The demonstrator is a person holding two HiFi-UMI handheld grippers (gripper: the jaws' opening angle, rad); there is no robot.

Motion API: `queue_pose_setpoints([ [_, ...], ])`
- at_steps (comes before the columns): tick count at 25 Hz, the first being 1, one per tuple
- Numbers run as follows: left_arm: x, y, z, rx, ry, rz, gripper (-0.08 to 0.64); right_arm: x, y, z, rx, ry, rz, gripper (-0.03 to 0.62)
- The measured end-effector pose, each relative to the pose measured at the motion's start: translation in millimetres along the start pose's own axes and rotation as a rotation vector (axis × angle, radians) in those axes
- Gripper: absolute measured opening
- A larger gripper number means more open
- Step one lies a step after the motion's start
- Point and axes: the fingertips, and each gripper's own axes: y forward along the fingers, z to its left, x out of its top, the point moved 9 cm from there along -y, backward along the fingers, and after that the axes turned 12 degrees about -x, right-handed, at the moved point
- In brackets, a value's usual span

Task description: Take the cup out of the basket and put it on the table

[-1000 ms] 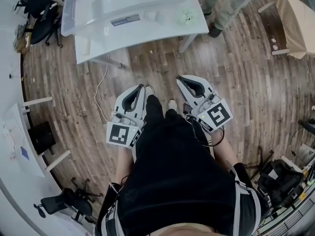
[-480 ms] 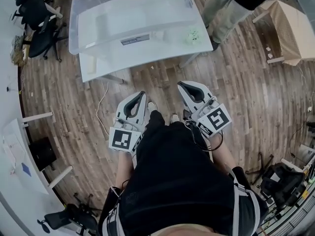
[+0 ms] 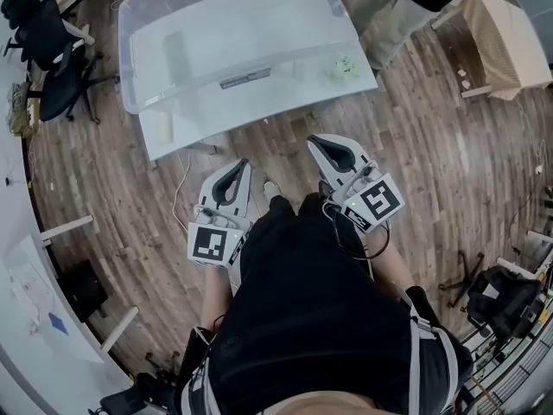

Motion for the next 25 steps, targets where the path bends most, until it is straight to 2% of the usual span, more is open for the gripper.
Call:
queue_pose_setpoints([
  [11, -3, 6, 30, -0.033, -0.034, 0.009, 0.017, -4, 20, 3, -0.029, 0.01, 0.037, 0.018],
  [17, -2, 23, 46, -0.016, -0.036, 0.016, 0.017, -5, 44, -12, -0.007, 0.018, 0.026, 0.019],
  [25, 18, 61, 76, 0.01, -0.016, 0.021, 0.017, 11, 86, -51, 0.026, 0.01, -0.002, 0.018],
])
